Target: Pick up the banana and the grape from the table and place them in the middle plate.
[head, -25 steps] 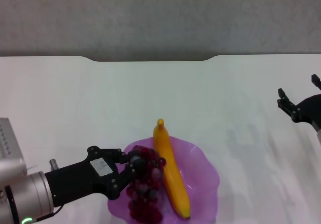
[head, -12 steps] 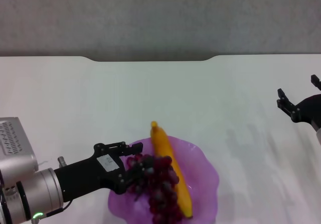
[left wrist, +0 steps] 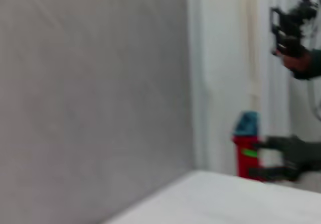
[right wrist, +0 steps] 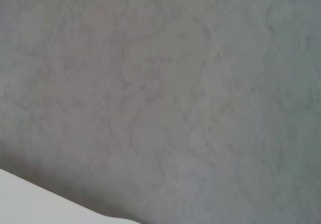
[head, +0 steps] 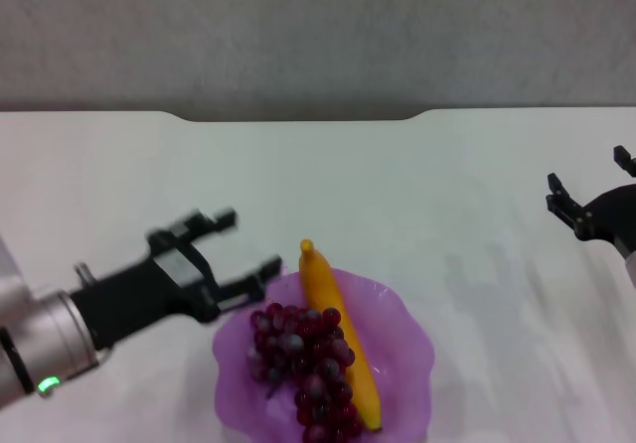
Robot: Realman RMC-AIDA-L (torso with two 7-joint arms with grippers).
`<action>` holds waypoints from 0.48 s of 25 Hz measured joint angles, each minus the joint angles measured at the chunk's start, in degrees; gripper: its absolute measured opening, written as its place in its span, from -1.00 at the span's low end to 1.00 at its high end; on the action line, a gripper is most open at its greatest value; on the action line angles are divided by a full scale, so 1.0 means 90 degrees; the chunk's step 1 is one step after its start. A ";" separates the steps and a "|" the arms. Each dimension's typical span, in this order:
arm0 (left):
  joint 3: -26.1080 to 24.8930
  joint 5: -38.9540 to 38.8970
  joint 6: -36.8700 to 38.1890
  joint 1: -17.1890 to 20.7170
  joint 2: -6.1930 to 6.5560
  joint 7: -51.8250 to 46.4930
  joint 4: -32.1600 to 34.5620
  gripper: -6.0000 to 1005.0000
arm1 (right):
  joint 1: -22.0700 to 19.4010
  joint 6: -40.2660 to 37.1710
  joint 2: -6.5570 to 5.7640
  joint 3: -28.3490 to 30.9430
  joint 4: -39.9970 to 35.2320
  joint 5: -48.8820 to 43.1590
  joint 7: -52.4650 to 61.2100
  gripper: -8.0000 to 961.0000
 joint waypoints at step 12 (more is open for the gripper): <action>-0.0798 -0.3444 -0.1399 -0.1169 -0.0026 0.2706 -0.3299 0.72 | 0.0048 -0.0057 0.0007 0.0000 0.0054 -0.0003 0.0042 0.86</action>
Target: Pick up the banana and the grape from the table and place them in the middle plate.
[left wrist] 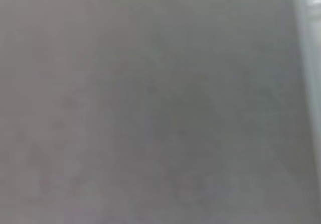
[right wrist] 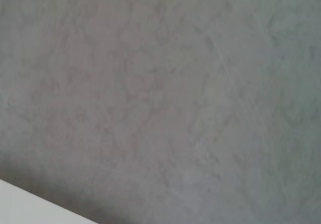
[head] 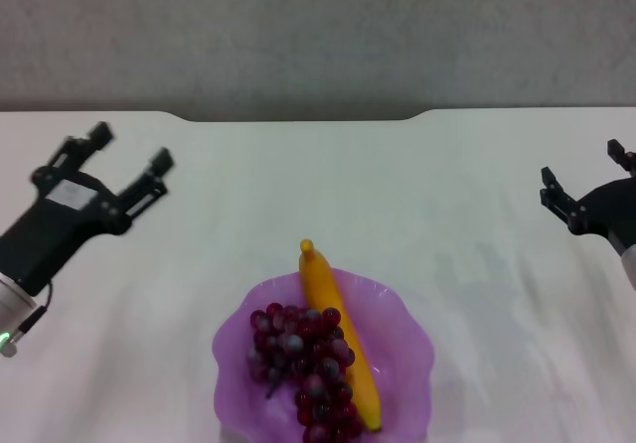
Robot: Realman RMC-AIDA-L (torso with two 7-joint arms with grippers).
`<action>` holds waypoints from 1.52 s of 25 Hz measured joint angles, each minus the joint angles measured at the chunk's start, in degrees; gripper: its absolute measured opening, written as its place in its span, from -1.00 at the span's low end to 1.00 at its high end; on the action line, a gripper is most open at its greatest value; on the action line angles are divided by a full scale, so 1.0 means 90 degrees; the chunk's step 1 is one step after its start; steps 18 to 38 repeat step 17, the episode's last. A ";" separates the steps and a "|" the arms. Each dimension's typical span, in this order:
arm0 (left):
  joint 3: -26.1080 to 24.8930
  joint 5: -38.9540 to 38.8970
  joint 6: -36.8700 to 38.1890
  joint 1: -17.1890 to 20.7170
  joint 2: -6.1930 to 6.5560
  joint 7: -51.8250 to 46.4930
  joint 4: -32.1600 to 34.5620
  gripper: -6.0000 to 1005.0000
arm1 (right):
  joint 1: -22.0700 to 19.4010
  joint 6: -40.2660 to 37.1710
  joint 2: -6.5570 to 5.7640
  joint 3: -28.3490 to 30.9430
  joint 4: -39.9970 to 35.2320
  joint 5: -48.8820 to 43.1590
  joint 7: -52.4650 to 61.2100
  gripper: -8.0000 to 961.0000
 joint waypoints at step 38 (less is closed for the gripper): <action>-0.0989 -0.1638 0.1298 -0.0524 -0.0094 0.0876 -0.1752 0.72 | -0.0381 -0.0336 0.0017 0.0015 0.0340 0.0360 0.0031 0.86</action>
